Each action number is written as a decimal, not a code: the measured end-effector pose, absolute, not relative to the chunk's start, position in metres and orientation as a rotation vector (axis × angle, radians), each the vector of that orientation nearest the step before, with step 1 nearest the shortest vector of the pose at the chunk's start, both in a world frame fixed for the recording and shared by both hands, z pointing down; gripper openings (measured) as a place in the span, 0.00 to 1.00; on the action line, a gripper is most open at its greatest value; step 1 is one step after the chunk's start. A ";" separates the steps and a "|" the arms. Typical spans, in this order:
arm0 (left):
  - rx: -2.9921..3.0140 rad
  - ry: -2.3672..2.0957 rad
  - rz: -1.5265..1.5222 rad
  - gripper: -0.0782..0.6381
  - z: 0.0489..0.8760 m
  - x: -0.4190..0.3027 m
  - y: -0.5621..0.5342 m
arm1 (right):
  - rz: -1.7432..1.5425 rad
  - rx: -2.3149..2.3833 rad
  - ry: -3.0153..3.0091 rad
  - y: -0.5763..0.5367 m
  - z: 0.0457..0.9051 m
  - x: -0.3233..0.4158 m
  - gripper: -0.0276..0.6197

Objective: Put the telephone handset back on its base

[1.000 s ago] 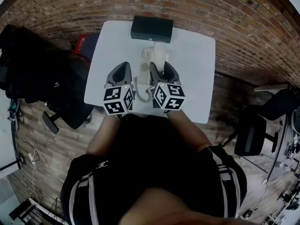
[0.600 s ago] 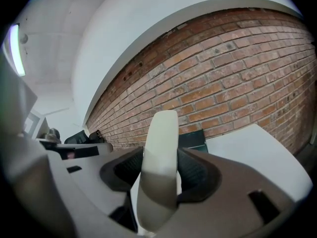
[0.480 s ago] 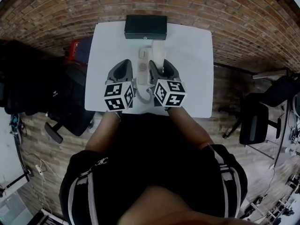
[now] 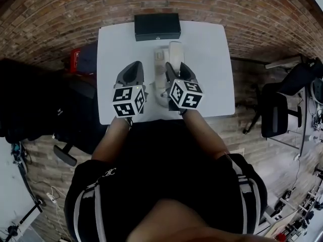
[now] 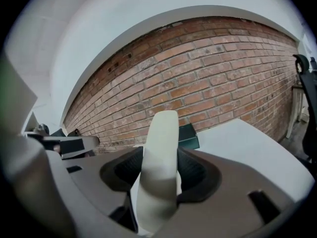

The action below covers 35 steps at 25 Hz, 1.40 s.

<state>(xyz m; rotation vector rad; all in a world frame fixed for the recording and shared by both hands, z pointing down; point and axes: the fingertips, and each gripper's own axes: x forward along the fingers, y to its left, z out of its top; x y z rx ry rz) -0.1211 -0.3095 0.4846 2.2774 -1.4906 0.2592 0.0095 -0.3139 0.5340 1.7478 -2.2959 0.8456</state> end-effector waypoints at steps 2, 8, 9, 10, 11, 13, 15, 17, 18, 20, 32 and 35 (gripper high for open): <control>2.277 -1.473 0.260 0.11 0.488 -0.129 -0.308 | 0.814 1.750 -2.262 -0.313 0.540 0.002 0.35; 2.279 -1.453 0.258 0.11 0.492 -0.150 -0.306 | 0.753 1.718 -2.185 -0.314 0.566 -0.018 0.35; 2.275 -1.455 0.257 0.11 0.493 -0.154 -0.305 | 0.751 1.707 -2.175 -0.314 0.571 -0.022 0.35; 2.271 -1.459 0.253 0.11 0.493 -0.157 -0.305 | 0.749 1.697 -2.167 -0.314 0.576 -0.025 0.35; 2.268 -1.463 0.249 0.11 0.492 -0.159 -0.304 | 0.745 1.687 -2.160 -0.314 0.580 -0.027 0.35; 2.262 -1.471 0.242 0.11 0.492 -0.161 -0.304 | 0.744 1.673 -2.144 -0.316 0.588 -0.027 0.35; 2.259 -1.476 0.239 0.11 0.491 -0.162 -0.304 | 0.749 1.662 -2.126 -0.317 0.596 -0.027 0.35; 2.254 -1.482 0.237 0.11 0.491 -0.164 -0.303 | 0.754 1.650 -2.109 -0.318 0.603 -0.028 0.35; 2.252 -1.487 0.238 0.11 0.490 -0.165 -0.303 | 0.756 1.643 -2.103 -0.319 0.607 -0.028 0.35; 2.246 -1.496 0.239 0.11 0.490 -0.167 -0.302 | 0.757 1.626 -2.098 -0.321 0.613 -0.031 0.35; 2.215 -1.547 0.240 0.11 0.491 -0.175 -0.298 | 0.776 1.548 -2.059 -0.331 0.642 -0.035 0.35; 2.216 -1.555 0.243 0.11 0.489 -0.175 -0.298 | 0.787 1.544 -2.057 -0.333 0.645 -0.035 0.35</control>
